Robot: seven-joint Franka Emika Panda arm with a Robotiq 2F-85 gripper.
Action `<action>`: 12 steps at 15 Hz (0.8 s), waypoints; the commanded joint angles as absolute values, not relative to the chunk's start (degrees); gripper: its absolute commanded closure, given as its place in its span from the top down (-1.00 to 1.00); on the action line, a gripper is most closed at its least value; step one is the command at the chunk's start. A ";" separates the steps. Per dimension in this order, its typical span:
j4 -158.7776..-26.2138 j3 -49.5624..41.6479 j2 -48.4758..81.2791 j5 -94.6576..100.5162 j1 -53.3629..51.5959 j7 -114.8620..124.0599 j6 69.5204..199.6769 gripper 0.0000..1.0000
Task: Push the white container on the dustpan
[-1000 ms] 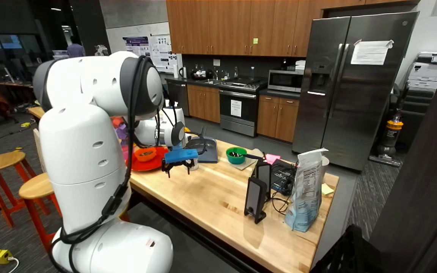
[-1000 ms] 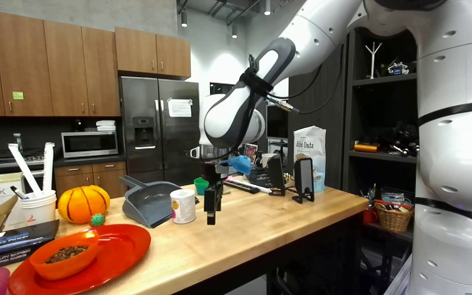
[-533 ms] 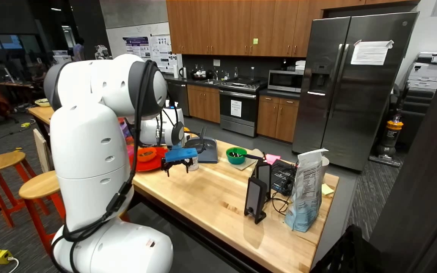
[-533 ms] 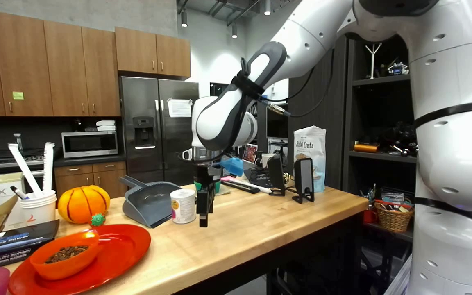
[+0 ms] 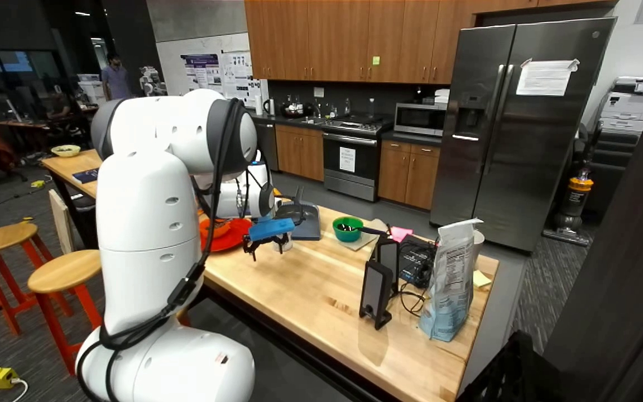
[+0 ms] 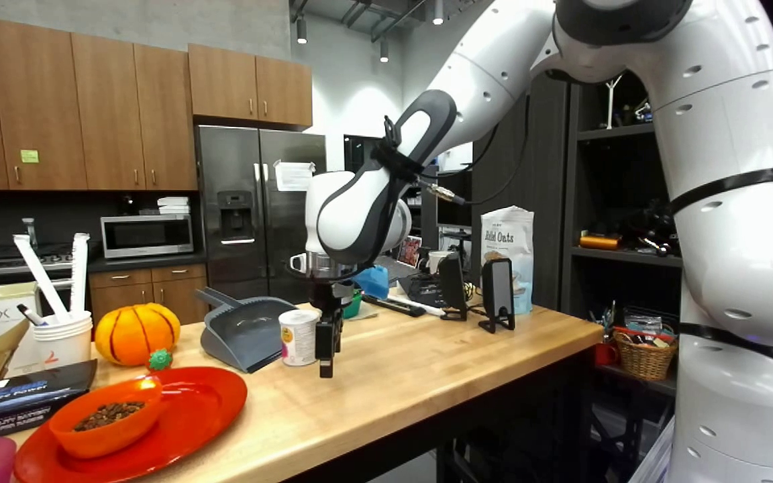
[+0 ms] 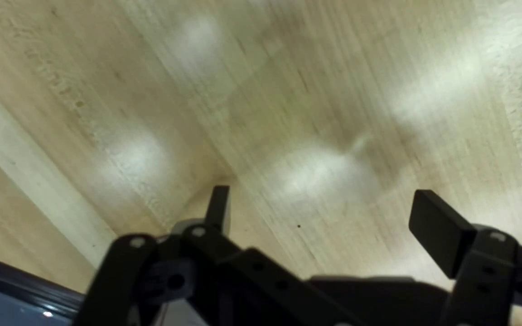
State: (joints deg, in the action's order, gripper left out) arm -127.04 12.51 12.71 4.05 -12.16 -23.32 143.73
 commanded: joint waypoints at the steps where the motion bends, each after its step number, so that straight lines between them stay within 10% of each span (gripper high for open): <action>1: -121.32 12.32 16.76 6.64 -12.06 -20.64 143.92 1.00; 12: -104.50 10.30 28.61 13.10 -13.77 -15.36 145.35 1.00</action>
